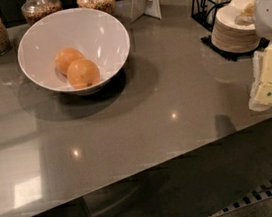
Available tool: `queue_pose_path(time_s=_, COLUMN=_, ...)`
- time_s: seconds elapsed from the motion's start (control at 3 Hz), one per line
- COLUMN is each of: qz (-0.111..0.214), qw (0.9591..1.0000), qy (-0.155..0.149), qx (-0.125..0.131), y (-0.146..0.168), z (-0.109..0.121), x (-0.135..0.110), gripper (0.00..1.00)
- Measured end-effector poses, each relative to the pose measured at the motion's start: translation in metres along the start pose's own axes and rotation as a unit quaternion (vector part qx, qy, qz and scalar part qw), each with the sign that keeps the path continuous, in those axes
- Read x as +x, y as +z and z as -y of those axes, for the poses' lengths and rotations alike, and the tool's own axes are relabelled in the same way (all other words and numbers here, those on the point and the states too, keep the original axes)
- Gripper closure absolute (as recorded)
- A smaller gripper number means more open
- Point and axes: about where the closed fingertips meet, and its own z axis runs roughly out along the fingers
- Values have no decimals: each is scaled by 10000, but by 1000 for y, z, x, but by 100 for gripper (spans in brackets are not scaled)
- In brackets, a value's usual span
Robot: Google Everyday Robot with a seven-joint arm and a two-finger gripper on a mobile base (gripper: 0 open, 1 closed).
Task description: Pick orange from white bowl
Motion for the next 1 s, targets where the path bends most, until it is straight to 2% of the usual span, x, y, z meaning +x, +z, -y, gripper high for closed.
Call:
queue_pose_path(time_s=0.33, qz=15, qw=10000, qy=0, qx=17, y=-1, z=0, x=-1, gripper=0)
queue_pose_path(time_s=0.67, qz=490, qw=9987, qy=26, qx=166, y=-4, z=12, x=-26, gripper=0)
queue_pose_path(time_s=1.0, qz=1079, qw=9937, qy=92, qx=300, y=-5, z=31, x=-64, gripper=0)
